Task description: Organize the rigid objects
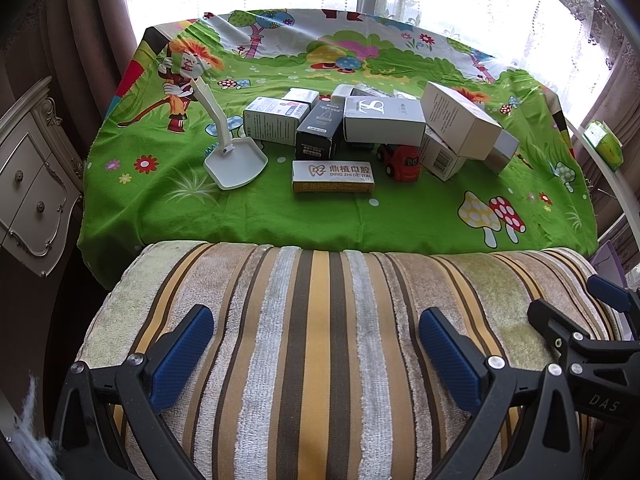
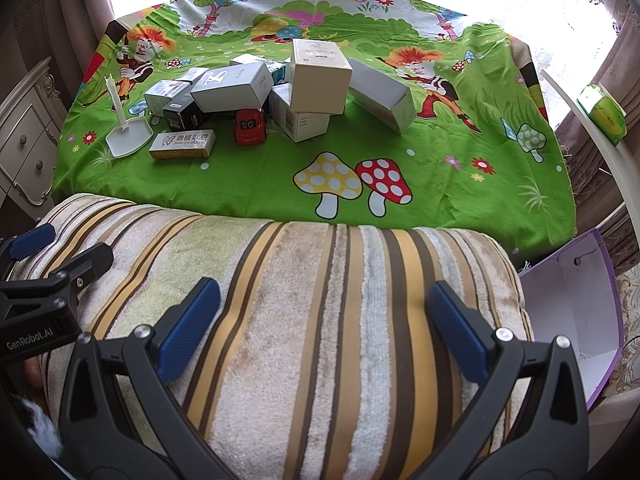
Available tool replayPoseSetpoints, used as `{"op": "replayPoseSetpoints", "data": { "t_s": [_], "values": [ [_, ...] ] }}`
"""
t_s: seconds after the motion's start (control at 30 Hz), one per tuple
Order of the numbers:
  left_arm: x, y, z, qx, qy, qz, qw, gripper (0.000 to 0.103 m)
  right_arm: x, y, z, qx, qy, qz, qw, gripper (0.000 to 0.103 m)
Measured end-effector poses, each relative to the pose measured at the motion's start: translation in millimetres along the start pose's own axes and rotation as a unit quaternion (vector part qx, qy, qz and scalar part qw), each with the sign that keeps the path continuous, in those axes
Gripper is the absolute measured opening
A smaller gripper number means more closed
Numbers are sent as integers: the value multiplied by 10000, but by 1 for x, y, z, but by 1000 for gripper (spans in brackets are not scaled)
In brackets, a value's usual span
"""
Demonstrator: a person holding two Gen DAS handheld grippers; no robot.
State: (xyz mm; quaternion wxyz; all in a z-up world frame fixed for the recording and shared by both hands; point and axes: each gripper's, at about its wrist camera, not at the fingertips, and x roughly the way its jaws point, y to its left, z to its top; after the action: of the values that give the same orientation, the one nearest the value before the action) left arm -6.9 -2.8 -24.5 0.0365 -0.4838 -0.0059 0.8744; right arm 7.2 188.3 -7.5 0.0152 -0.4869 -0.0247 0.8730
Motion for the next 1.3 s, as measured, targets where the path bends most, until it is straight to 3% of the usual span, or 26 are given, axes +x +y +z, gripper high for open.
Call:
{"op": "replayPoseSetpoints", "data": {
  "t_s": [0.43, 0.53, 0.63, 0.83, 1.0, 1.17, 1.3],
  "values": [
    [-1, 2, 1, 42, 82, -123, 9999, 103, 1, -1, 4, -5, 147, 56, 9999, 103],
    [-12, 1, 8, 75, -86, -320, 9994, 103, 1, -2, 4, 13, 158, 91, 9998, 103],
    [-18, -8, 28, 285, -218, -720, 9968, 103, 1, -3, 4, 26, 164, 122, 9998, 103],
    [3, -29, 103, 572, -262, -908, 9939, 103, 0, -4, 4, 33, 187, 134, 9997, 103],
    [47, -41, 161, 461, -160, -922, 9945, 103, 1, -4, 4, 25, 190, 134, 9997, 103],
    [94, -46, 177, 213, 305, -939, 9949, 103, 1, -4, 4, 29, 181, 142, 9997, 103],
    [110, -56, 177, 332, 428, -802, 9953, 103, 4, 1, 8, -84, 231, 9, 9997, 103]
  ]
}}
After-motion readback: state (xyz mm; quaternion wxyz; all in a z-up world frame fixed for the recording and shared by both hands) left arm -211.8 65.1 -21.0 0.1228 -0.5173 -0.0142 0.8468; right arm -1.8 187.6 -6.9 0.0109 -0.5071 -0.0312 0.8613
